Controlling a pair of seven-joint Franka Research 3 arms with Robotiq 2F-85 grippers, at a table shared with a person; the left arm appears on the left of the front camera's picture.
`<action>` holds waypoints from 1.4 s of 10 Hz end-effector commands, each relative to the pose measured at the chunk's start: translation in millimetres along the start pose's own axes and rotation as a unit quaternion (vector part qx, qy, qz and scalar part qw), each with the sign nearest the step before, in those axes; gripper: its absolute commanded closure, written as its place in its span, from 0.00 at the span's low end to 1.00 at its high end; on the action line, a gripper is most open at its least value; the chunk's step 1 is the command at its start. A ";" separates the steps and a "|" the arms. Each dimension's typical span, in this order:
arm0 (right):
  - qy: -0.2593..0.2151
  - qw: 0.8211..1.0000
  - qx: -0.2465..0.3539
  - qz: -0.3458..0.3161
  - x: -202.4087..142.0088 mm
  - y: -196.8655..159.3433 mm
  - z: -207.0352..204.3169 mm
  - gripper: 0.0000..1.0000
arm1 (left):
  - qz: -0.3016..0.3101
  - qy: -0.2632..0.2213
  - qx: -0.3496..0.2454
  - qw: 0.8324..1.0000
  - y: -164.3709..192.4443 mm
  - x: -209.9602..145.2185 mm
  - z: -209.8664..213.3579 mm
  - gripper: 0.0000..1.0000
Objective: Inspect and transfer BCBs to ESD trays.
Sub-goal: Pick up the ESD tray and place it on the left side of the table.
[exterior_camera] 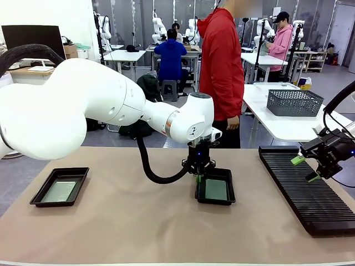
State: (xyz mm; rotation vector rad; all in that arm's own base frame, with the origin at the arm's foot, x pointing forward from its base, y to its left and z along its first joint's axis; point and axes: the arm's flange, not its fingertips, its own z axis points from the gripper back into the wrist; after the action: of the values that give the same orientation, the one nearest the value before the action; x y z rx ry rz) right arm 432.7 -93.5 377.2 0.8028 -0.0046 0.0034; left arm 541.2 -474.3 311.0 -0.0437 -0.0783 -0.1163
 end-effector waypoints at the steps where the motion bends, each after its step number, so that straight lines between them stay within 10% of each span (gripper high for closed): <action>1: -0.003 1.000 0.000 0.000 -2.8 1.6 0.2 0.00 | -0.005 0.010 -0.014 1.000 7.7 -2.4 4.4 1.00; 9: -0.003 1.000 0.000 0.000 -2.8 1.6 0.2 0.00 | 0.000 0.002 -0.002 1.000 -0.8 -0.6 -0.4 0.97; 14: -0.003 1.000 0.000 0.000 -2.8 1.6 0.2 0.00 | 0.016 0.000 -0.096 0.995 54.8 -15.0 5.3 0.97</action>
State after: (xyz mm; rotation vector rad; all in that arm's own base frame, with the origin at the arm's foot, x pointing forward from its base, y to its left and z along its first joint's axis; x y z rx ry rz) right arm 432.7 -93.5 377.2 0.8028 -0.0046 0.0033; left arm 551.5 -443.4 312.1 -0.1750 -0.0718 -0.0911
